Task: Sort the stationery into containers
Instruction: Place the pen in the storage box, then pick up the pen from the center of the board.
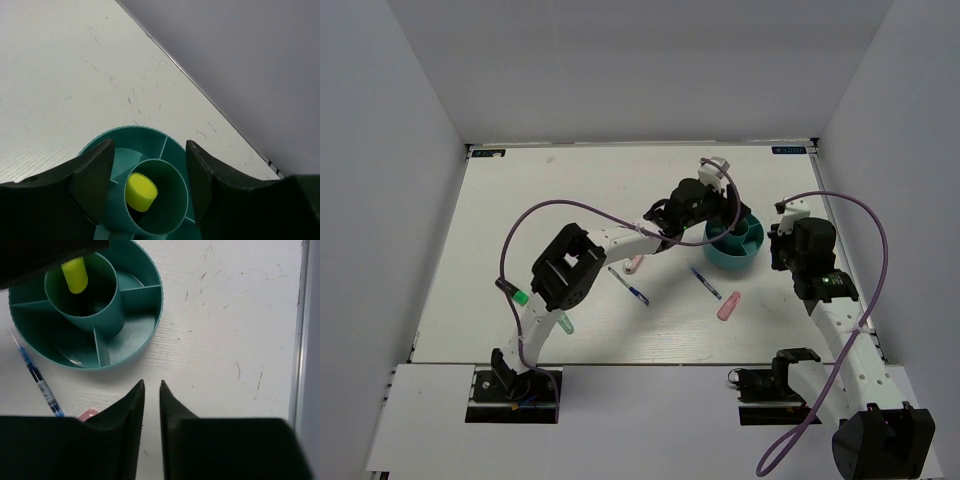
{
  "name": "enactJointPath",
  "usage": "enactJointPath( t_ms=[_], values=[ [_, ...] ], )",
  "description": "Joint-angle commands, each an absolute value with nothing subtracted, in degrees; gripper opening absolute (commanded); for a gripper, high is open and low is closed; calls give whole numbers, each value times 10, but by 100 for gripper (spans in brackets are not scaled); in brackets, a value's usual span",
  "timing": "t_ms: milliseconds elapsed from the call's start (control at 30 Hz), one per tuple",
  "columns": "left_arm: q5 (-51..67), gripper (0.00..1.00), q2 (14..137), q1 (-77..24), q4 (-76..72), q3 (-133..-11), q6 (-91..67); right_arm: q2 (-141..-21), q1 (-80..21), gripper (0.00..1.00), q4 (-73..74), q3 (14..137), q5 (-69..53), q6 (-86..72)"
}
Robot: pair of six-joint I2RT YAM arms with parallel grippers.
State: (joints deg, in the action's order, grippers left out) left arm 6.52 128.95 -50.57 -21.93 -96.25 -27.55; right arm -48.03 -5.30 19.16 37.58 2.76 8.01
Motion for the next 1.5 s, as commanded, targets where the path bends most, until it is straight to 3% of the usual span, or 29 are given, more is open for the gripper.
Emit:
enactJointPath(
  t_ms=[0,100,133,167,200,267,300,333,367,400,467,533,733,867,933,1000,1200,1467],
  values=[
    [58,68,1196,-510,-225,-957,-244,-468,-51,23,179,371,15,97],
    [27,34,1129,-509,-215,-901,-225,-468,-52,28,192,366,-90,129],
    [17,20,1095,-509,-206,-887,-221,-478,-51,26,212,367,-115,138],
    [-22,0,1056,-509,-182,-860,-212,-481,-54,22,221,371,-154,165],
    [-39,0,1014,-511,-131,-835,-207,-487,-55,10,231,374,-201,170],
    [-116,0,957,-512,16,-804,-195,-507,-60,0,272,388,-282,212],
    [-135,1,920,-508,60,-799,-195,-512,-62,0,286,391,-300,219],
    [-167,12,904,-505,105,-795,-199,-532,-66,0,305,407,-314,224],
    [-181,33,863,-490,199,-787,-207,-542,-74,3,316,413,-340,252],
    [-183,61,851,-471,287,-781,-234,-558,-75,16,332,419,-346,259],
    [-173,67,800,-436,392,-743,-251,-588,-86,24,361,439,-343,271],
    [-169,80,768,-405,473,-689,-280,-630,-96,28,384,464,-333,270],
    [-170,84,581,-295,517,-503,-375,-660,-149,48,421,469,-333,280],
    [-196,73,537,-203,533,-449,-451,-681,-176,48,399,482,-302,264],
    [-227,70,544,-147,544,-445,-491,-696,-188,48,390,491,-297,245],
    [-230,72,563,-114,560,-453,-518,-708,-198,48,388,497,-294,239],
    [-147,74,679,57,529,-461,-572,-680,-203,48,373,469,-261,236],
    [-162,71,793,77,461,-492,-577,-642,-199,49,365,451,-258,246]
  ],
)
